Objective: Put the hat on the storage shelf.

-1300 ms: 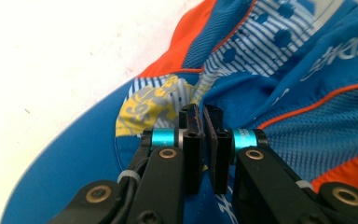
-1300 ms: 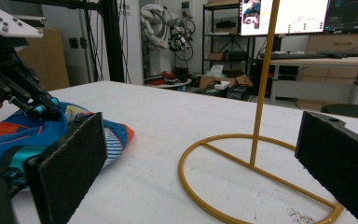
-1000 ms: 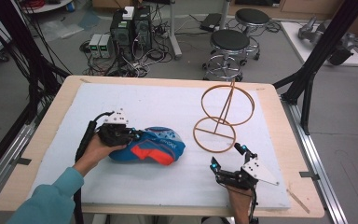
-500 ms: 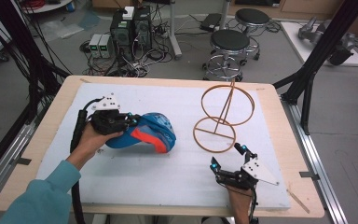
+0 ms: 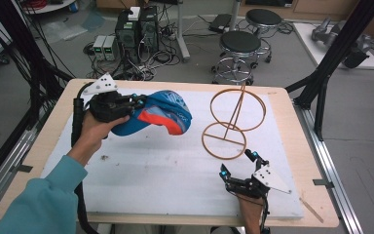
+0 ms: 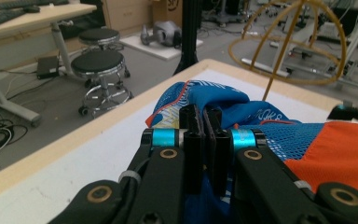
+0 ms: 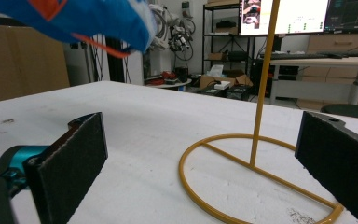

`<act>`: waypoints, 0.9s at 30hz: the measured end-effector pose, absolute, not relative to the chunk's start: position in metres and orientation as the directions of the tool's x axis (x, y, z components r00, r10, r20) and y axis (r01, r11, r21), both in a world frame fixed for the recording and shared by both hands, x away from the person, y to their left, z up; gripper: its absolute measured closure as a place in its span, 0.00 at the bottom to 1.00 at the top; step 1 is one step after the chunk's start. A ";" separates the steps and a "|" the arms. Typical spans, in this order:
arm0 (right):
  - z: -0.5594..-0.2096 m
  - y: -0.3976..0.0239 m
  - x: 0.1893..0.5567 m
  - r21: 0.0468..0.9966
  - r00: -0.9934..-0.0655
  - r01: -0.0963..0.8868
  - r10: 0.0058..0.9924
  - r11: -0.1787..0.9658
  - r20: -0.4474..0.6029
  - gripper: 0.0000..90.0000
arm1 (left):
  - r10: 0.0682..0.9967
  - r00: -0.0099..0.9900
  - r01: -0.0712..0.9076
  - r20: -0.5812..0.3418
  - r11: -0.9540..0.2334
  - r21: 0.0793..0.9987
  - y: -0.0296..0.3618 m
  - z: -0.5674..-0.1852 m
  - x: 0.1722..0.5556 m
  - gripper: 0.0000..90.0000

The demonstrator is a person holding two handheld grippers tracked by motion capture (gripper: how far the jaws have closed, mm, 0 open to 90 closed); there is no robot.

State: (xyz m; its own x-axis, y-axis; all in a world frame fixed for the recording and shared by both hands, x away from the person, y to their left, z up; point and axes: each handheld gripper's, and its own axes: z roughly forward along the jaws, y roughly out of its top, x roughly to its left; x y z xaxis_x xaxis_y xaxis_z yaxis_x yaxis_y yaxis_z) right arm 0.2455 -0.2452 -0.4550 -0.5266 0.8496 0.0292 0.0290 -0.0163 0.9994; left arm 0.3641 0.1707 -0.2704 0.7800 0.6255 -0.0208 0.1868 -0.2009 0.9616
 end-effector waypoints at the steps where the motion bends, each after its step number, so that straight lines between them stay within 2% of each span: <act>1: -0.455 -0.245 0.245 0.999 -0.526 0.029 0.850 -0.017 0.030 0.01 | 0.625 0.780 0.189 -0.026 -0.195 0.963 0.169 -0.268 0.365 0.97; 14: -0.455 -0.245 0.245 0.999 -0.527 0.027 0.849 -0.023 0.034 0.01 | 0.638 0.765 0.185 -0.086 -0.091 0.979 0.138 -0.229 0.380 0.97; 27: -0.455 -0.246 0.246 0.999 -0.524 0.015 0.851 -0.028 0.032 0.01 | 0.642 0.755 0.179 -0.136 -0.002 0.984 0.101 -0.212 0.392 0.97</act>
State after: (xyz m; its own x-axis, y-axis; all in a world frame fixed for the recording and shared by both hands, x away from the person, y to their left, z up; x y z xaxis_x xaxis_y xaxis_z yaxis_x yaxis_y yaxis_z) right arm 0.2456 -0.2457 -0.4553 -0.5237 0.8513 0.0322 0.0153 -0.0284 0.9995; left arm 0.3917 0.1014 -0.2119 0.7549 0.6415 -0.1361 0.1788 -0.0017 0.9839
